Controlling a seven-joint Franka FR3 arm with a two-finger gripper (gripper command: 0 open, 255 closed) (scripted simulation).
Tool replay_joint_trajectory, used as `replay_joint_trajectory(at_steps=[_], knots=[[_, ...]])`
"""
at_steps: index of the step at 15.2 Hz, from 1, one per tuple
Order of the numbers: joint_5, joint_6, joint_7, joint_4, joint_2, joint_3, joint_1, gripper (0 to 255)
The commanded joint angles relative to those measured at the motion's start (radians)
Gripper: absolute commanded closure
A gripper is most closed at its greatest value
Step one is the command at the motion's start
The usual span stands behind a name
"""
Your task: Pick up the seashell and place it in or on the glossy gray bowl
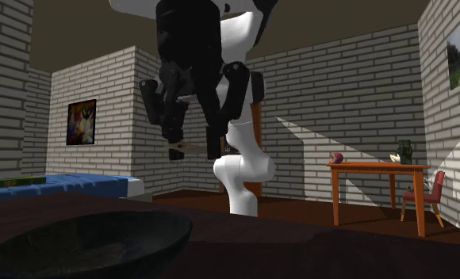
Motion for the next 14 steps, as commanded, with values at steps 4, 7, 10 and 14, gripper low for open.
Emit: replay_joint_trajectory(at_steps=[4, 7, 10, 14], knots=[[-0.029, -0.105, -0.078, 0.280, 0.179, -0.030, -0.028, 255], [-0.034, -0.104, -0.097, 0.321, 0.221, -0.037, -0.037, 255], [-0.031, -0.051, -0.097, 0.248, 0.201, -0.036, -0.044, 255], [-0.029, 0.014, -0.098, 0.166, 0.183, -0.036, -0.050, 255]])
